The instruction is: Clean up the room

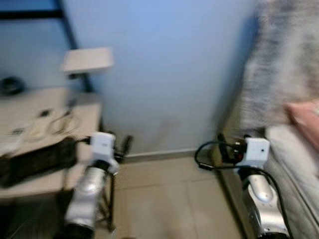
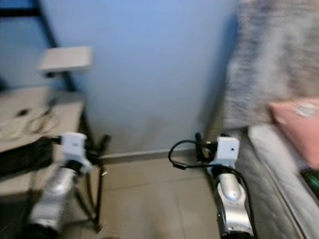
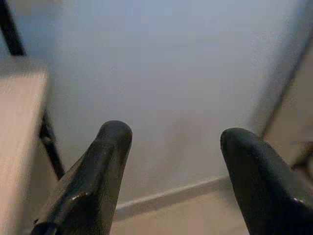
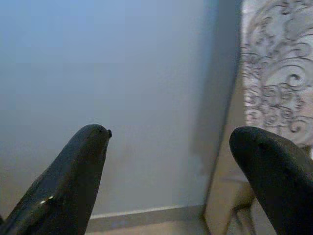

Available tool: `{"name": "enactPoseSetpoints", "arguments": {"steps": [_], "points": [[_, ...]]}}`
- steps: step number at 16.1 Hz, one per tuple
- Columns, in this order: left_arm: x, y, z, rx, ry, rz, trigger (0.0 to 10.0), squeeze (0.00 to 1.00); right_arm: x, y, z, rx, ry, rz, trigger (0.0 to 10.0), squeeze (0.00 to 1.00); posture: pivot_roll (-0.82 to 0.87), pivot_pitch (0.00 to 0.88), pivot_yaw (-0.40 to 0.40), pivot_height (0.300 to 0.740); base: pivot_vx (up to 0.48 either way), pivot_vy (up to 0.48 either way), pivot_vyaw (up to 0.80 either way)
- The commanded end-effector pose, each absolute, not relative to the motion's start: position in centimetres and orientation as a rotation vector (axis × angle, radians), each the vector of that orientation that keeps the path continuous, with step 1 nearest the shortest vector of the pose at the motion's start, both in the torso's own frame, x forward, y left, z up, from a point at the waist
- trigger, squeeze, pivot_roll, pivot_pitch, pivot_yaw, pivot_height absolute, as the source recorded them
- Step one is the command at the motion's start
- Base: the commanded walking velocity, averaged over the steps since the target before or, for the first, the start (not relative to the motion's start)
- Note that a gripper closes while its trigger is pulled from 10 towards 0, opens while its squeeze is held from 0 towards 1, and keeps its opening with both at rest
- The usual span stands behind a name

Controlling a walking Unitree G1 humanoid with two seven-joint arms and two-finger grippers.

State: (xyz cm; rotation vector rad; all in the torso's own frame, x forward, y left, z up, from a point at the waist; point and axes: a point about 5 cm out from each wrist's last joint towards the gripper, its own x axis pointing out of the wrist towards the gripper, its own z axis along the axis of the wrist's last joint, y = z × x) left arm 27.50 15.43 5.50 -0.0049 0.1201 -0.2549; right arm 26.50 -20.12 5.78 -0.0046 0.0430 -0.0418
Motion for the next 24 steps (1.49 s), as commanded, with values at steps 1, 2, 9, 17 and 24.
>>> {"name": "enactPoseSetpoints", "arguments": {"steps": [1,2,9,17,24], "points": [[27.5,15.2,5.9,0.006,0.110,-0.274,10.0,0.00,26.4,-20.7,5.7,0.001,0.047,-0.076,10.0,0.32,-0.06,0.000,0.014,0.740,0.000,0.000,0.00],[27.7,15.1,6.0,0.032,0.104,-0.273,10.0,0.00,26.4,-20.8,5.7,0.004,0.048,-0.081,10.0,0.30,-0.06,0.000,0.011,0.740,0.000,0.000,0.00],[28.9,15.8,6.5,0.051,0.077,-0.191,10.0,0.00,26.5,-20.6,5.7,0.004,0.053,-0.090,10.0,0.33,-0.07,0.000,0.017,0.740,0.265,-0.200,0.30],[26.1,15.6,6.4,-0.091,0.084,-0.286,10.0,0.00,21.9,-20.2,5.2,-0.041,0.090,-0.001,10.0,0.33,-0.05,0.000,-0.004,0.740,0.042,0.000,0.00],[25.7,14.3,7.1,-0.157,0.090,-0.318,10.0,0.00,22.2,-20.5,5.5,-0.048,0.103,-0.013,10.0,0.34,-0.05,0.000,-0.014,0.740,0.000,0.000,0.00]]}}
